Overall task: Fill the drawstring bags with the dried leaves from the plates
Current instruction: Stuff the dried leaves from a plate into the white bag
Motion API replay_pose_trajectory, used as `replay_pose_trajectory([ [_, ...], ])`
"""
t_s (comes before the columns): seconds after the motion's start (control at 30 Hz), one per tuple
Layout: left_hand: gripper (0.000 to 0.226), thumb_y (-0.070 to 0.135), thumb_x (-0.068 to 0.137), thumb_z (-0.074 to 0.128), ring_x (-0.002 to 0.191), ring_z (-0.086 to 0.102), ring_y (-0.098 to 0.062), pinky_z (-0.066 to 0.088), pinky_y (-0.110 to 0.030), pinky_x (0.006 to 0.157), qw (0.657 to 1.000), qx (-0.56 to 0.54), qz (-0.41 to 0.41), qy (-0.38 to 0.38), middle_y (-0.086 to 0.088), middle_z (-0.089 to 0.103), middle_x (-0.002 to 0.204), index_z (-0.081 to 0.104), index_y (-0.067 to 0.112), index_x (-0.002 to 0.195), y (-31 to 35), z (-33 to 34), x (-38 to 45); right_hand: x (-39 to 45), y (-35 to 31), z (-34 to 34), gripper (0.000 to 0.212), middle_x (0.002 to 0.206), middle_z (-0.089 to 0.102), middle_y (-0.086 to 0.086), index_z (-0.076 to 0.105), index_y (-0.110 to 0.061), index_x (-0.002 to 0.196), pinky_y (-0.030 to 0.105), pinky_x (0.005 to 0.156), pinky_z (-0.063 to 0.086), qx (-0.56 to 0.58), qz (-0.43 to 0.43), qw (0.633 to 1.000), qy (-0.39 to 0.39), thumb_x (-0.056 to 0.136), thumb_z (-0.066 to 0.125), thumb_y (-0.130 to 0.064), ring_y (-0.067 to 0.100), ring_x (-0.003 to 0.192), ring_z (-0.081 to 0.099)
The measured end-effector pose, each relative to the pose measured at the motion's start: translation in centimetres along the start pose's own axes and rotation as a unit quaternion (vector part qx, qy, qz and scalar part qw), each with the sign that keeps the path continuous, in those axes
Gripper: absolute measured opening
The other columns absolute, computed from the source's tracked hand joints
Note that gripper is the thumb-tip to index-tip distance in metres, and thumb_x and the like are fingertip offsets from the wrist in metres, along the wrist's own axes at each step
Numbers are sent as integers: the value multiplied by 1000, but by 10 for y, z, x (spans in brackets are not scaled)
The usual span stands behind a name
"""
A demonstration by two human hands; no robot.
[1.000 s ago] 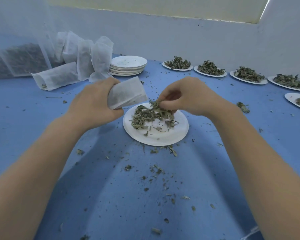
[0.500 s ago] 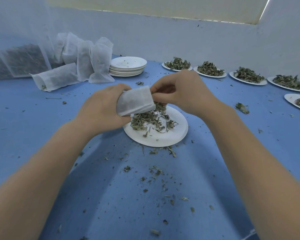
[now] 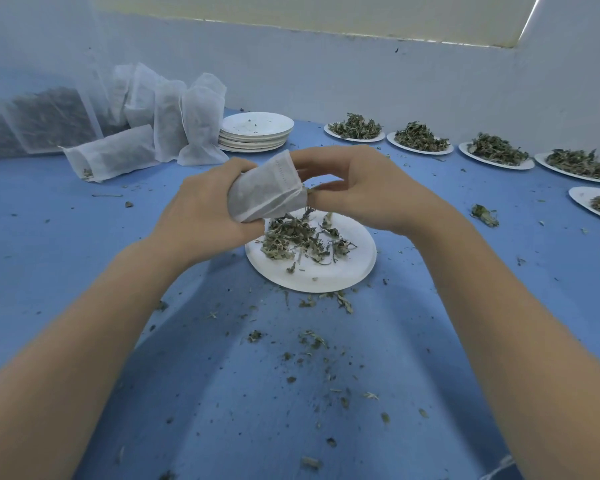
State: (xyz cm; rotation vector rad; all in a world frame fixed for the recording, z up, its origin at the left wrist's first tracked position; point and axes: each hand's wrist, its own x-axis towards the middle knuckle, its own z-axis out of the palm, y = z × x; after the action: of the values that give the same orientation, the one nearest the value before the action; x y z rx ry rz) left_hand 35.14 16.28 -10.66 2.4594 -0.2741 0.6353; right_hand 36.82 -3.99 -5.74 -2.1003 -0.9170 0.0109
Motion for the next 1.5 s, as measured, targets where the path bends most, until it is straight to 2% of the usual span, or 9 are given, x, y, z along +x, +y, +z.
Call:
replay_pose_trajectory([
  [0.23,52,17,64,75,83,52,-13,38,-28,69,1000,3,16,-12,13,59,93,55,29,110,1,0,-1,4,4,2,28,86,61,-9,59,-22,84,12,69,48,42,40,983,172,69,81,-11,5,79,66],
  [0.43,52,17,63,76,78,47,-3,34,-11,62,999,-8,32,7,15,59,92,56,28,109,4,0,0,7,8,7,37,101,67,-4,60,-21,108,28,79,56,32,155,980,122,80,69,-43,13,82,68],
  [0.57,52,19,64,76,80,49,-9,34,-25,67,1000,3,29,11,14,58,92,55,28,110,3,0,0,6,5,6,30,84,74,9,64,-8,108,31,75,59,166,149,971,89,83,70,-24,24,75,72],
  [0.73,51,21,66,74,81,48,-12,34,-28,67,1000,19,18,10,14,55,92,53,29,111,1,1,1,5,1,2,15,70,73,1,72,-12,85,20,67,57,104,125,976,144,73,79,-15,15,65,71],
  [0.93,53,19,65,75,83,48,-11,34,-27,69,1000,17,11,2,16,54,92,53,31,111,1,1,0,5,-13,1,3,54,61,-19,76,-21,78,3,53,37,-120,74,979,150,75,76,-20,-8,53,57],
  [1.07,54,18,63,75,81,48,-8,35,-27,67,1000,11,25,3,19,53,90,53,31,111,5,1,-1,7,-18,6,12,75,71,-3,76,-17,88,17,76,46,-209,48,971,106,81,67,-13,9,72,61],
  [1.17,57,17,62,75,83,51,-12,40,-29,68,1000,3,29,-8,15,57,92,53,30,113,9,1,-2,6,-16,10,15,87,74,0,76,-17,94,27,79,50,-146,36,982,113,81,70,-14,12,83,67],
  [1.37,55,30,62,76,84,55,-16,42,-30,69,999,2,28,-21,12,58,90,53,30,112,13,1,-2,0,-10,6,44,93,72,-12,69,-21,108,12,74,51,40,9,998,-38,80,58,11,-1,88,67],
  [1.5,38,43,61,71,79,55,-15,43,-29,64,999,-36,14,-35,12,60,81,52,40,94,22,2,-4,4,-13,13,35,78,68,-18,74,-26,98,4,70,44,-100,-23,994,24,78,64,1,-14,69,59],
])
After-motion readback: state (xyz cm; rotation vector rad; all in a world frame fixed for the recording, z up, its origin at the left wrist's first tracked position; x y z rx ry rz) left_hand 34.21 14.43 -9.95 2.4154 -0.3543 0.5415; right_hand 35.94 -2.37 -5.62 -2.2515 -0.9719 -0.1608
